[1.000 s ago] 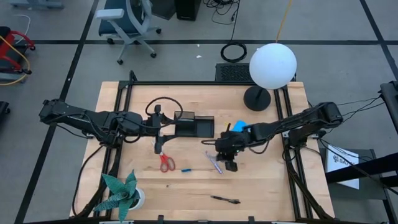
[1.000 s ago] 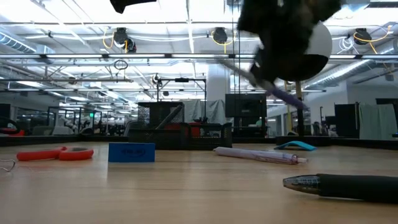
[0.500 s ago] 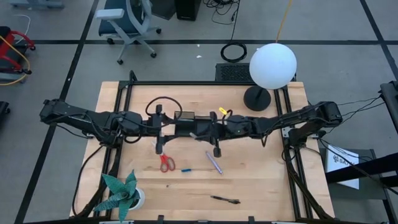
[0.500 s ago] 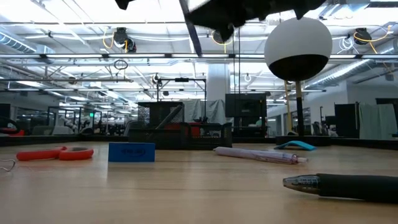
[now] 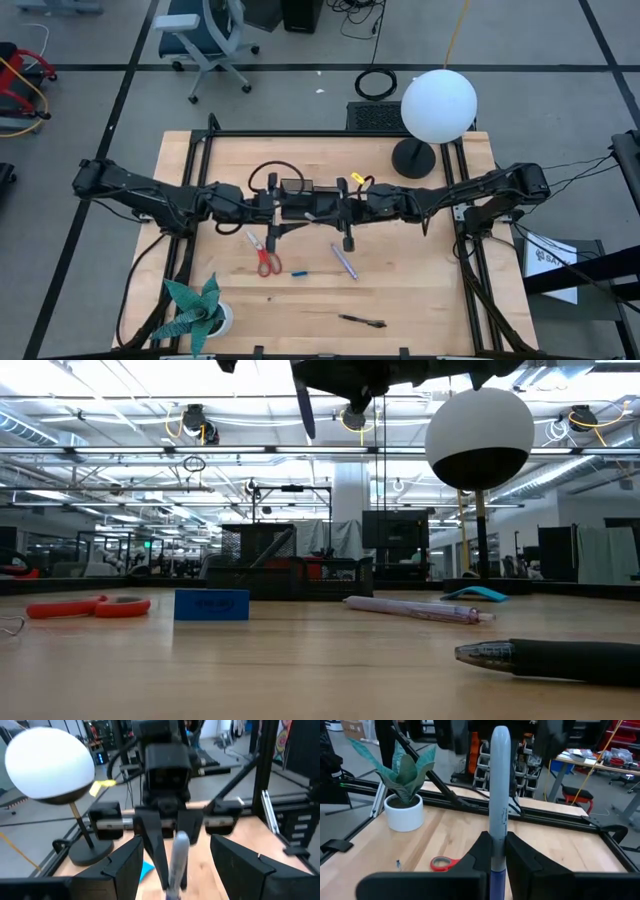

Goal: Pick and place office supplies into organizer
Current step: Put the blue marker pen into the desk organizer

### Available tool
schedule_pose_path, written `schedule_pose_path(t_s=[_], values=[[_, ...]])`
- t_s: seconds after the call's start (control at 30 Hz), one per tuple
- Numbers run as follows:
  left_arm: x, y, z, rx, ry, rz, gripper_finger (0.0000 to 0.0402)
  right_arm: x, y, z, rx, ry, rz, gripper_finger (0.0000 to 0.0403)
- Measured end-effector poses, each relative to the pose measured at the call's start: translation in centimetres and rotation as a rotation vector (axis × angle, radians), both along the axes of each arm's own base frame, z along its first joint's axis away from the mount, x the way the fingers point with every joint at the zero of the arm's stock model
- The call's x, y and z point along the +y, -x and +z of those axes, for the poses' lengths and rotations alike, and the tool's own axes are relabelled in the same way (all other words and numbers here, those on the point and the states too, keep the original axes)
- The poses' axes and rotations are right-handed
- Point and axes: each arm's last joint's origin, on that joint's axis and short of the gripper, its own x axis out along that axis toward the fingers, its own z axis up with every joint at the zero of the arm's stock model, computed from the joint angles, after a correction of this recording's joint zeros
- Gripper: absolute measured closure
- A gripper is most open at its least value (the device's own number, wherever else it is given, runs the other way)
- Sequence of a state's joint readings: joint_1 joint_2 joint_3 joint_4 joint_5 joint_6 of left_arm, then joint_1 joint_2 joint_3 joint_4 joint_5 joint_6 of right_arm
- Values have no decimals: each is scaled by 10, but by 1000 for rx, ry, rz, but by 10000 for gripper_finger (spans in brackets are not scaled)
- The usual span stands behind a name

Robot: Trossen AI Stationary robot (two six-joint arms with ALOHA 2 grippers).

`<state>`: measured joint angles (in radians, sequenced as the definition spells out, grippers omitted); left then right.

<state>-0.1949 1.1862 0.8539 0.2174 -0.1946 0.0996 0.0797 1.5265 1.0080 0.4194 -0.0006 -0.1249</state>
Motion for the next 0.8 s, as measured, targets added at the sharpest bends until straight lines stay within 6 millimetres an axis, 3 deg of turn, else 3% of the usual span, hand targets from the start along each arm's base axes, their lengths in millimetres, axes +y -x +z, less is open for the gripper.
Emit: schedule_pose_path(t_s=[0.53,0.67,0.8], values=[[8,-23,-14,-16,31,14,170,0,-1,4,-43,-4,1,379],[9,-23,-15,-14,21,8,228,1,-1,4,-41,-3,2,379],[9,-23,-15,-14,-1,4,331,1,-1,4,-37,-3,-1,379]])
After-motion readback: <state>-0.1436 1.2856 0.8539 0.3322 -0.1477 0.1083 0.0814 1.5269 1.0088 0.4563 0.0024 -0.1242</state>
